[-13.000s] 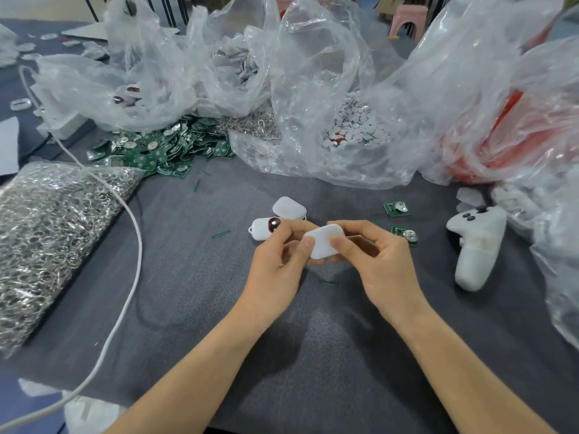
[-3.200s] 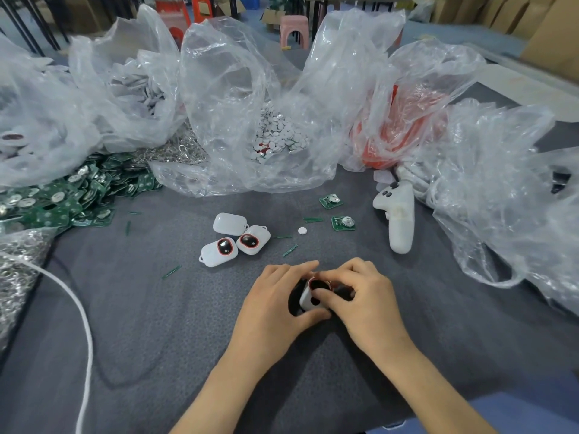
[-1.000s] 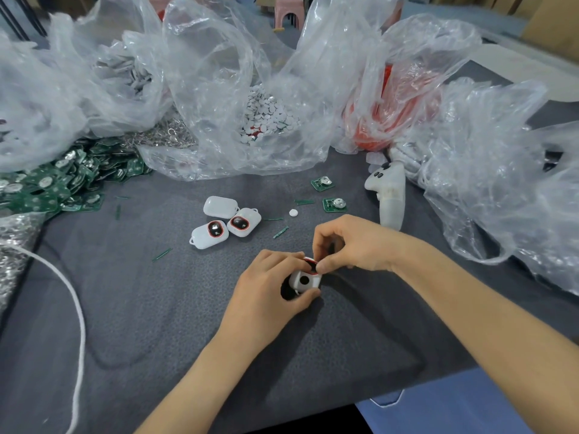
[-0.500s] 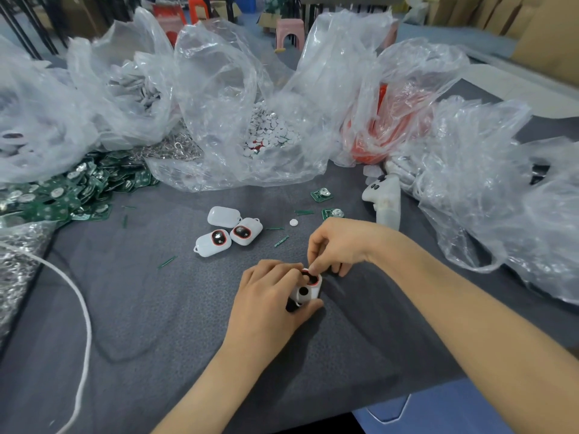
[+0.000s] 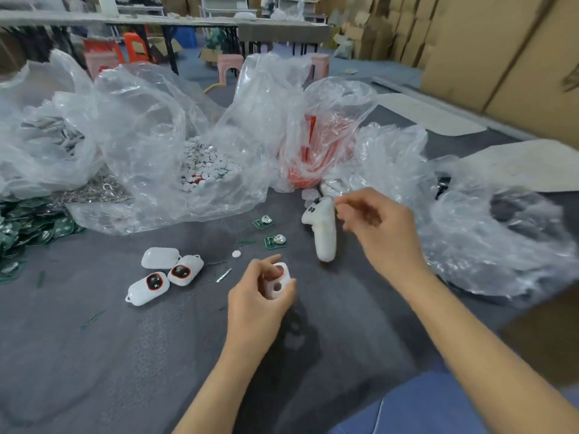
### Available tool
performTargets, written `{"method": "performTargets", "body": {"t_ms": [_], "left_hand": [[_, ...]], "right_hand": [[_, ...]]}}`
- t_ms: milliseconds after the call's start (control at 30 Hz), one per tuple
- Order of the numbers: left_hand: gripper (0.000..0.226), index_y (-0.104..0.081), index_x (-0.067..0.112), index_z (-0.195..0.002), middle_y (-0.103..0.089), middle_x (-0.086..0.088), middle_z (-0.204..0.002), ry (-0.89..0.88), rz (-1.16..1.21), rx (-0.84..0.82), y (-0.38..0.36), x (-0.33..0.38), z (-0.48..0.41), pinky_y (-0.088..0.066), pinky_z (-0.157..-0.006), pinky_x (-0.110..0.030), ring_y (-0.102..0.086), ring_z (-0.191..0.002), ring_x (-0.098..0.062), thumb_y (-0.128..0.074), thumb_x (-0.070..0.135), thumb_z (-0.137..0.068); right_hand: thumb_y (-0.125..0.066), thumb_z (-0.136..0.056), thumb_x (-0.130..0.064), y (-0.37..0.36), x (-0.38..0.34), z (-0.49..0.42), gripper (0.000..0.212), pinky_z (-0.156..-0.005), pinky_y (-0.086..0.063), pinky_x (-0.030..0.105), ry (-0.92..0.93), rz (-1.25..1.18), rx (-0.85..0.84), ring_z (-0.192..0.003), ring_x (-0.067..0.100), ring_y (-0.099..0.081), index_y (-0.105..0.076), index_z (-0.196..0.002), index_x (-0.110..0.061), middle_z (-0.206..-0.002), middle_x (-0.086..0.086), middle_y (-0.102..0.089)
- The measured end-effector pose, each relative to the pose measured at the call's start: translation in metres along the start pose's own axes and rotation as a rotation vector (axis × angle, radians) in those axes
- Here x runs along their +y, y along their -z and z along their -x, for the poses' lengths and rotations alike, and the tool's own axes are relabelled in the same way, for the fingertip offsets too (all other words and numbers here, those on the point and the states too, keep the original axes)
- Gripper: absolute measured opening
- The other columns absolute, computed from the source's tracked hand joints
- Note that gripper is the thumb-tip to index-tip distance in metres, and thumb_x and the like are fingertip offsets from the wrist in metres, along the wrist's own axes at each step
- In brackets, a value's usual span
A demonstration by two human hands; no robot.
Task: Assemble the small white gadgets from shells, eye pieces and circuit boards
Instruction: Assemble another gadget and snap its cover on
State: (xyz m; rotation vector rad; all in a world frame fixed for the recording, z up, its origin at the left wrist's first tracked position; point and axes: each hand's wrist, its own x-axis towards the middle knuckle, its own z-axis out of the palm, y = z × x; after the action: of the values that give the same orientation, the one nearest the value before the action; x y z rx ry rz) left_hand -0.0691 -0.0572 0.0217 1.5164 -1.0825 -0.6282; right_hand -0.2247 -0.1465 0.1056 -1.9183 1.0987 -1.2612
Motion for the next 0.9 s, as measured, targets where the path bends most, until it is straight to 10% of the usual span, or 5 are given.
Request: {"method": "performTargets", "body": {"t_ms": [200,400,633,900], "left_hand": [[0.02,-0.051,0.006,-0.074,-0.061,0.003,-0.124,0.086,0.416,-0.147,-0.015,-0.008,-0.005,-0.055,-0.065,-0.02,-0.073,-0.083,-0.026,-0.059,-0.006,-0.088],[0.025,-0.05,0.019,-0.074,-0.071,0.008,-0.1,0.093,0.481,-0.077,-0.012,-0.017,-0.013,-0.05,-0.062,-0.018,-0.069,-0.075,-0.017,-0.058,-0.002,-0.086],[0.04,-0.064,0.029,-0.102,-0.044,0.008,-0.064,0.139,0.643,-0.063,-0.006,-0.01,-0.016,-0.031,-0.044,-0.014,-0.032,-0.05,-0.007,-0.053,-0.007,-0.088],[0.022,-0.064,0.017,-0.103,-0.043,0.009,-0.065,0.288,0.811,-0.053,-0.002,-0.002,-0.017,-0.027,-0.043,-0.013,-0.033,-0.048,-0.003,-0.051,0.002,-0.093]], "right_hand": [[-0.053,-0.085,-0.019,0.117,0.029,-0.066,0.013,-0.067,-0.05,0.023,-0.156,0.341,0.621,-0.069,0.013,-0.059,-0.065,-0.079,-0.021,-0.077,-0.001,-0.066],[-0.055,-0.091,-0.01,0.119,0.117,-0.112,0.028,-0.083,-0.044,0.03,-0.695,0.883,-0.161,-0.105,0.029,-0.058,-0.064,-0.116,-0.004,-0.116,0.014,-0.063],[-0.054,-0.094,-0.017,0.111,0.127,-0.114,0.057,-0.101,-0.04,0.039,-0.704,1.124,-0.363,-0.127,0.034,-0.047,-0.032,-0.147,-0.012,-0.146,0.014,-0.042],[-0.044,-0.1,-0.015,0.124,0.133,-0.115,0.025,-0.084,-0.037,0.032,-0.771,1.203,-0.407,-0.114,0.032,-0.052,-0.055,-0.119,-0.005,-0.127,0.017,-0.054]]}}
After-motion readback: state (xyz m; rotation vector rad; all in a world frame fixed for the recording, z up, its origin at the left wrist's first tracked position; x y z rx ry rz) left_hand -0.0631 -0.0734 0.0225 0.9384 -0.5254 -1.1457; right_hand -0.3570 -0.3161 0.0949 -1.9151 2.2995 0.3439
